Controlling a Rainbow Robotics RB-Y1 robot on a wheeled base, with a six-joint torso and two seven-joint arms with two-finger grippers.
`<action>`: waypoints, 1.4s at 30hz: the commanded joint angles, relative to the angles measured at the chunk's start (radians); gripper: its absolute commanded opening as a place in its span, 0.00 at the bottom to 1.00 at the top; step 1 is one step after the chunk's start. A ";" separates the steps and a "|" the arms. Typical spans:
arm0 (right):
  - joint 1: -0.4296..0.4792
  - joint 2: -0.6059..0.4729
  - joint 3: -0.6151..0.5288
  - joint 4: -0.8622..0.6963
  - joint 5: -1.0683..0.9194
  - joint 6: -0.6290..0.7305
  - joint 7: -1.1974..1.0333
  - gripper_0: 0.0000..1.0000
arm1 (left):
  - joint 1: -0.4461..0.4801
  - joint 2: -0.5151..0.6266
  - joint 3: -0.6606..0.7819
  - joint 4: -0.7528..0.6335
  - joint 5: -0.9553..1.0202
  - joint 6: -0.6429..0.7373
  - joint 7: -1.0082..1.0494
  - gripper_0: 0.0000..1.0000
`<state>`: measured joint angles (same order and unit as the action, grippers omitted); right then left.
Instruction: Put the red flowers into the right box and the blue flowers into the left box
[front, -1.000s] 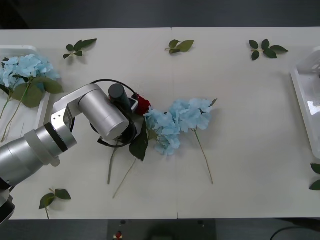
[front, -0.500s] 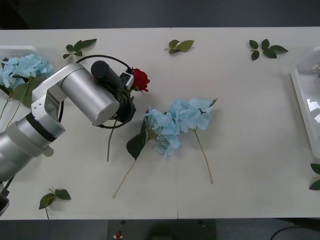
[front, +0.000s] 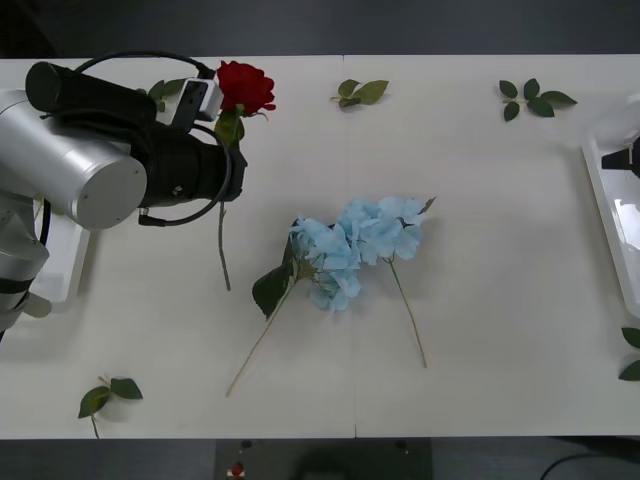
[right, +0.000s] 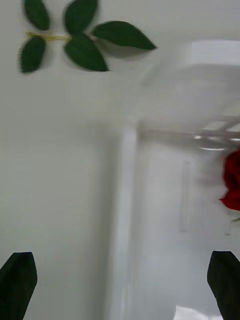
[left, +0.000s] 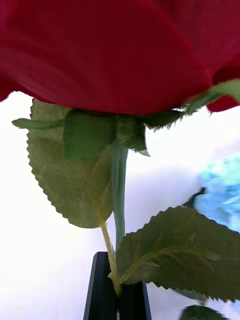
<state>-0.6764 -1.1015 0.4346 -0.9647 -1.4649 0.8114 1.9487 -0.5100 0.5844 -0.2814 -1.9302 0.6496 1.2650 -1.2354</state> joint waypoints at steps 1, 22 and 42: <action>0.084 -0.067 -0.020 -0.074 -0.250 -0.002 0.093 1.00 | -0.010 -0.023 0.027 -0.047 0.091 -0.042 -0.053 0.00; 0.360 -0.070 -0.096 -0.387 -1.068 0.152 0.631 1.00 | -0.067 -0.052 0.116 0.000 0.708 -0.196 -0.237 0.00; 0.535 0.247 -0.158 -0.572 -1.230 0.236 0.757 1.00 | -0.140 -0.078 0.114 0.171 1.015 -0.220 -0.627 0.00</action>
<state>-0.1248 -0.8820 0.2678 -1.5029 -2.6944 1.0437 2.6906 -0.6232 0.5045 -0.1658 -1.7531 1.6513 1.0518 -1.8472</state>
